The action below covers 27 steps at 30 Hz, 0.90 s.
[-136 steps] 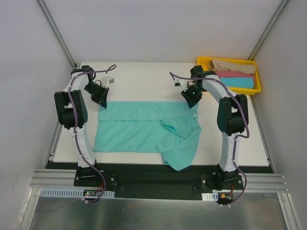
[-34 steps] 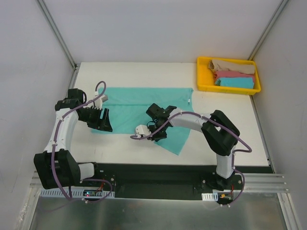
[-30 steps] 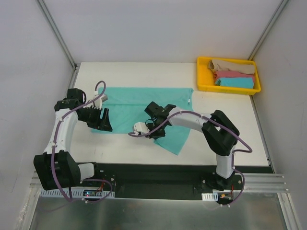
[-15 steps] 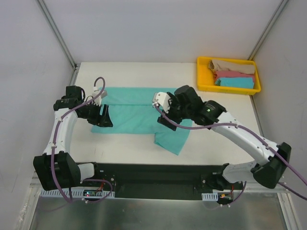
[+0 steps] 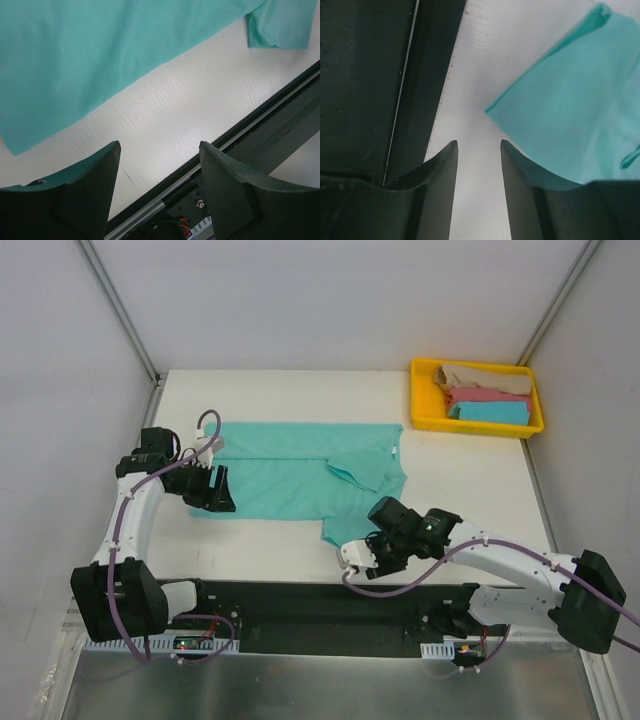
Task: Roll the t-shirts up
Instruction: Fold the T-shirt at the center of the board.
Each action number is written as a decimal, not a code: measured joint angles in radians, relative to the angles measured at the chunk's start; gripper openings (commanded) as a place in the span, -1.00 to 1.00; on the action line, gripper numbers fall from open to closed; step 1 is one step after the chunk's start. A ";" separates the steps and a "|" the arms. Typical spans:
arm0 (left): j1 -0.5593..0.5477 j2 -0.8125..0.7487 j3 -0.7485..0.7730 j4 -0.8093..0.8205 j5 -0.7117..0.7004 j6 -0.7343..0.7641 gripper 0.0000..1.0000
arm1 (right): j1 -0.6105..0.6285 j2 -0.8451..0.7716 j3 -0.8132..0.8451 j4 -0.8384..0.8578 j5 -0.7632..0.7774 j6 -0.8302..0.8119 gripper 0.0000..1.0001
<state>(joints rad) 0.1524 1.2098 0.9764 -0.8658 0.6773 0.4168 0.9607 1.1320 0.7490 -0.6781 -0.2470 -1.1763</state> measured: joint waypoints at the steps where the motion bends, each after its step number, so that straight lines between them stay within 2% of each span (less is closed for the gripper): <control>1: 0.000 -0.002 -0.005 0.001 -0.004 -0.005 0.28 | 0.016 -0.002 -0.017 0.009 -0.010 -0.027 -0.21; 17: 0.000 0.001 -0.041 0.009 -0.053 -0.044 0.29 | 0.024 0.188 -0.093 0.196 -0.027 -0.163 -0.31; 23: 0.000 0.029 -0.041 0.017 -0.087 -0.043 0.29 | 0.016 0.237 -0.075 0.231 -0.023 -0.190 -0.59; 25: 0.007 0.048 -0.038 0.016 -0.112 -0.043 0.29 | 0.014 0.239 -0.075 0.237 -0.019 -0.205 -0.89; 26: 0.014 0.061 -0.034 0.017 -0.128 -0.042 0.29 | 0.014 0.239 -0.076 0.238 -0.019 -0.211 -0.98; 27: 0.021 0.073 -0.028 0.016 -0.146 -0.042 0.29 | 0.010 0.239 -0.076 0.238 -0.015 -0.215 -0.99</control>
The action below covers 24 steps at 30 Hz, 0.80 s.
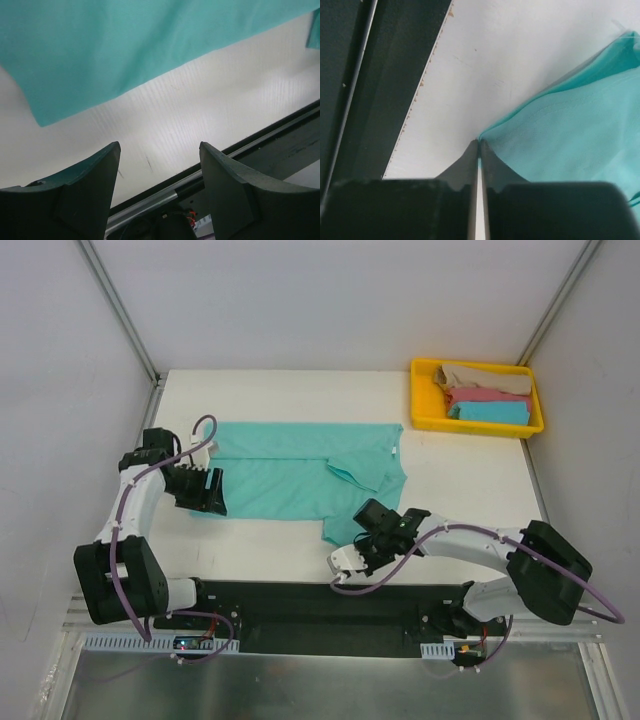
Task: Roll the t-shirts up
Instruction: Fold the T-shirt at the center of the board.
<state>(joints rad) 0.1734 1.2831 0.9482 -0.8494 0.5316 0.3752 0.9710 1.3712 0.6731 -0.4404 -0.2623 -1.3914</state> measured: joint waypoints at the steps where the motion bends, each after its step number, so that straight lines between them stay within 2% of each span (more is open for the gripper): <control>1: 0.009 0.013 0.008 0.000 -0.016 0.002 0.29 | -0.006 0.000 0.000 -0.002 0.002 0.002 -0.99; 7: 0.075 0.066 0.020 0.010 -0.077 0.000 0.31 | -0.062 -0.006 0.063 -0.087 0.004 0.089 -0.98; 13: 0.110 0.154 0.020 0.027 -0.108 -0.024 0.28 | -0.129 -0.079 0.124 -0.119 -0.005 0.264 -0.99; 17: 0.116 0.218 0.025 0.047 -0.124 -0.037 0.17 | -0.131 -0.098 0.137 -0.127 -0.016 0.332 -0.99; 24: 0.117 0.333 0.081 0.076 -0.174 -0.048 0.01 | -0.143 -0.097 0.137 -0.149 -0.019 0.345 -0.99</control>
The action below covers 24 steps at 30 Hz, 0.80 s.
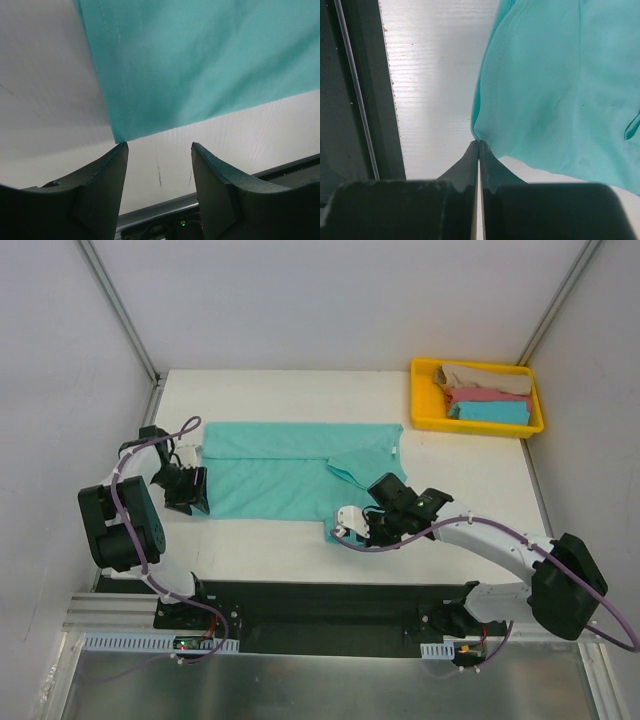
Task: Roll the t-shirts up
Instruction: Fold the T-shirt at the center of the board.
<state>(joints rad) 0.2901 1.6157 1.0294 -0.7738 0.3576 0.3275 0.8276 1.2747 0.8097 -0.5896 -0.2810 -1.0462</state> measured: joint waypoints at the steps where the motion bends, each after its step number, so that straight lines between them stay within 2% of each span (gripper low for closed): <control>1: 0.000 0.009 0.008 0.003 -0.008 0.000 0.01 | -0.003 0.001 0.000 0.000 -0.002 0.002 -0.99; 7: 0.005 0.043 0.050 0.011 -0.056 -0.002 -0.08 | -0.020 0.011 0.000 0.001 -0.015 0.014 -0.99; 19: 0.013 0.090 0.060 0.005 -0.091 0.005 -0.09 | -0.036 0.030 0.003 0.000 -0.016 0.014 -0.99; 24: 0.013 0.131 0.060 0.006 -0.090 0.005 -0.23 | -0.037 0.042 0.017 0.000 -0.016 0.014 -0.99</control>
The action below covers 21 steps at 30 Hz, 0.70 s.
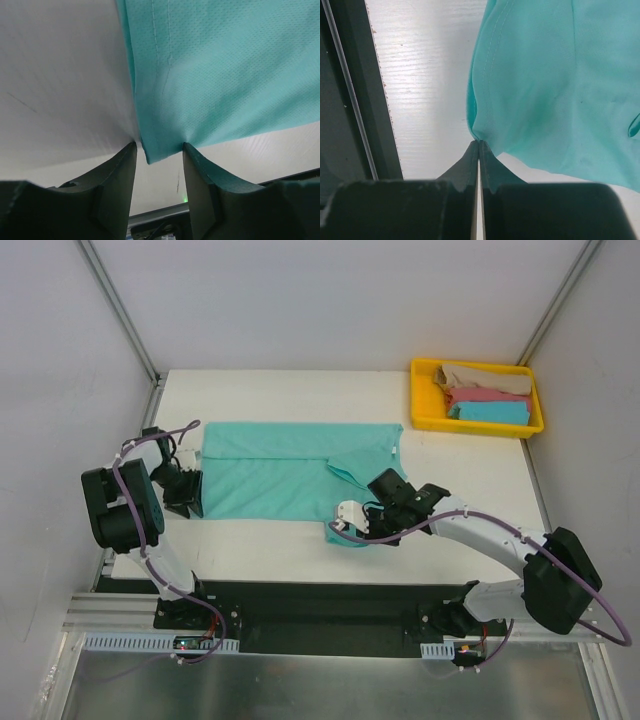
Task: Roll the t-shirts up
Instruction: Fold the T-shirt at the center of the board.
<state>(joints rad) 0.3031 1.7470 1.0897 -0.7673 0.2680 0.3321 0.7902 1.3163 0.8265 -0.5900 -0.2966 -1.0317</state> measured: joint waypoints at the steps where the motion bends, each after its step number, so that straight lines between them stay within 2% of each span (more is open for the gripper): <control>1: 0.000 0.014 0.000 0.000 0.000 0.000 -0.24 | 0.000 0.003 0.003 0.001 0.000 0.000 -0.99; 3: 0.000 0.033 0.008 -0.005 0.000 0.000 -0.31 | -0.004 0.004 0.004 0.000 0.001 0.000 -0.99; 6: 0.001 0.035 0.008 -0.006 -0.001 0.002 -0.54 | -0.009 0.004 0.004 -0.003 0.003 0.000 -0.99; 7: 0.005 0.037 0.008 -0.005 -0.001 0.005 -0.77 | -0.010 0.004 0.004 -0.004 0.003 0.000 -0.98; 9: 0.012 0.042 0.008 -0.003 0.003 0.010 -1.00 | -0.012 0.004 0.004 -0.007 0.004 0.000 -0.99; 14: 0.012 0.051 0.012 -0.031 0.040 0.019 -1.00 | -0.020 0.002 0.010 -0.044 0.008 -0.001 -0.99; 21: 0.012 0.025 0.015 -0.122 0.130 0.014 -1.00 | -0.074 -0.025 0.109 -0.182 0.024 -0.012 -0.99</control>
<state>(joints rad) 0.3149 1.7718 1.1046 -0.8894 0.3977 0.3466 0.7162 1.2911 0.9352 -0.7719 -0.2726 -1.0435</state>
